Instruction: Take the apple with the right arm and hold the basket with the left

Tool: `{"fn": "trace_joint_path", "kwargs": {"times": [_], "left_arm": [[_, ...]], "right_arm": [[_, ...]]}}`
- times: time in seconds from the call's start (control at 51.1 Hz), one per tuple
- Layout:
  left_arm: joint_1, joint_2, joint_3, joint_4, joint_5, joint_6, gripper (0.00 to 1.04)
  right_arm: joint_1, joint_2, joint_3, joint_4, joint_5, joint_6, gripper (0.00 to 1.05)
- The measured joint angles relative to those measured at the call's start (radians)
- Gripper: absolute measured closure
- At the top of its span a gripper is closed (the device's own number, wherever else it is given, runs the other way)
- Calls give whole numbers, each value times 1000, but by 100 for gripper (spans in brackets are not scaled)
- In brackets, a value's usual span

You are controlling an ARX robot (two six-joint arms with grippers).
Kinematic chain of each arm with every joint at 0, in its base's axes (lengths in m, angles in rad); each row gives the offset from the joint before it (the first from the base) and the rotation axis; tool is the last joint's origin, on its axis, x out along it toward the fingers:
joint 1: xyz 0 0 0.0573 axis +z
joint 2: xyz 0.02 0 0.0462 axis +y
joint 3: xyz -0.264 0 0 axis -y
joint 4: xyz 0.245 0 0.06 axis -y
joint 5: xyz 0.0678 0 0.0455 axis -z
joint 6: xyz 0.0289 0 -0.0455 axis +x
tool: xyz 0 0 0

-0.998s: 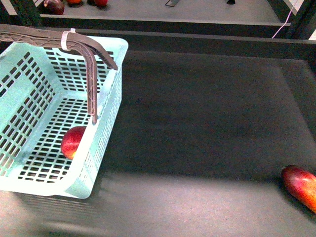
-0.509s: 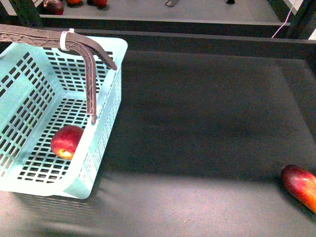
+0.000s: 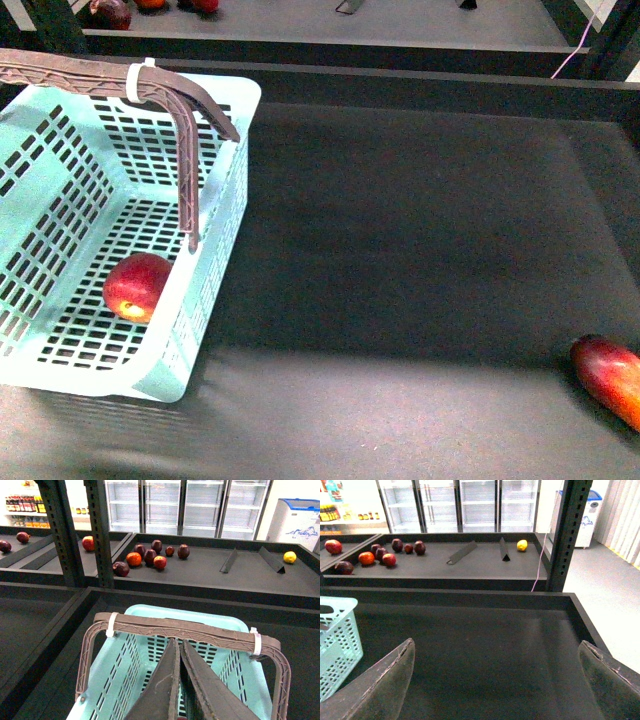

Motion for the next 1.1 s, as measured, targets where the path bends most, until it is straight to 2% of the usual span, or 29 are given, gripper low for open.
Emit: {"fn": "trace_joint_path", "kwargs": {"times": [0.215, 0.293, 0.743, 1.096], "left_arm": [[0, -148, -56, -91, 0, 2, 101], [0, -167, -97, -63, 0, 2, 101], [0, -524, -107, -393, 0, 5, 101], [0, -658, -107, -525, 0, 5, 101]], "right_arm": [[0, 0, 0, 0, 0, 0, 9], [0, 0, 0, 0, 0, 0, 9], [0, 0, 0, 0, 0, 0, 9], [0, 0, 0, 0, 0, 0, 9]]}}
